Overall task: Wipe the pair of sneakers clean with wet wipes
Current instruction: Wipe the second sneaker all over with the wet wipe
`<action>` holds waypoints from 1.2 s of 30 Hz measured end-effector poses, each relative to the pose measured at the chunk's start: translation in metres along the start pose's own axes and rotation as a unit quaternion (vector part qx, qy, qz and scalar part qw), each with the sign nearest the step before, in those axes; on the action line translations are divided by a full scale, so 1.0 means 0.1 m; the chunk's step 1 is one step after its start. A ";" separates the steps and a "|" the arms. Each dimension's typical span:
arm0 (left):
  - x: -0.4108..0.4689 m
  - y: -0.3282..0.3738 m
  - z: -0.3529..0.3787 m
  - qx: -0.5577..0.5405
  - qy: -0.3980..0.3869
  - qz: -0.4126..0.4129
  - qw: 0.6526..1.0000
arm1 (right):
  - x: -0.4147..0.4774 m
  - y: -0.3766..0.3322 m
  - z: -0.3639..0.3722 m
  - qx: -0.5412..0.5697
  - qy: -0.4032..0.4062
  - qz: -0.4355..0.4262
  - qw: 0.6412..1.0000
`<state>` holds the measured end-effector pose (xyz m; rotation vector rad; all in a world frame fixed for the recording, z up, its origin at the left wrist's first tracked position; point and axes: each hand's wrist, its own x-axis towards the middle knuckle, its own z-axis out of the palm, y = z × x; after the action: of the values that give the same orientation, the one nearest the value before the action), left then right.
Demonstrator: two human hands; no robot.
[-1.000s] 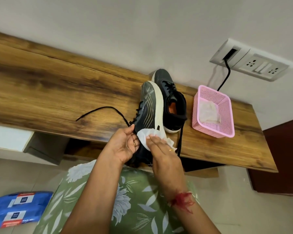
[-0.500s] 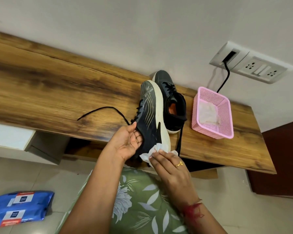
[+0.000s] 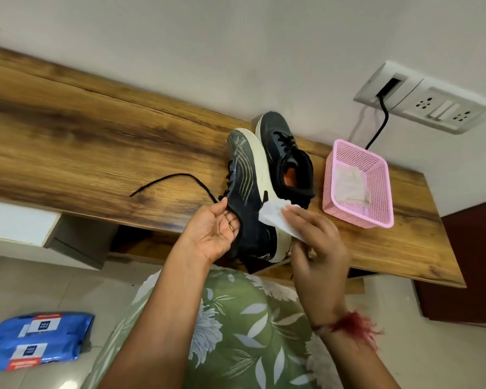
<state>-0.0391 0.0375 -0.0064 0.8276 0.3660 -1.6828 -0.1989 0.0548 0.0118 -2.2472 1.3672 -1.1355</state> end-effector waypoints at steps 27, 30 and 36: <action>0.02 0.04 0.04 -0.084 0.009 -0.012 0.996 | -0.41 -0.14 -0.05 0.401 -0.045 0.528 0.747; 0.00 -0.02 0.06 -0.057 0.012 0.006 0.998 | -0.37 -0.17 -0.10 0.539 -0.015 0.603 0.588; -0.04 -0.13 0.12 0.050 0.007 0.020 0.999 | -0.28 -0.20 -0.06 0.593 0.038 0.676 0.435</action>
<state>-0.0550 0.0365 0.0027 0.9152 0.2753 -1.6684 -0.1981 0.0901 0.0142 0.1691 1.0928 -0.8401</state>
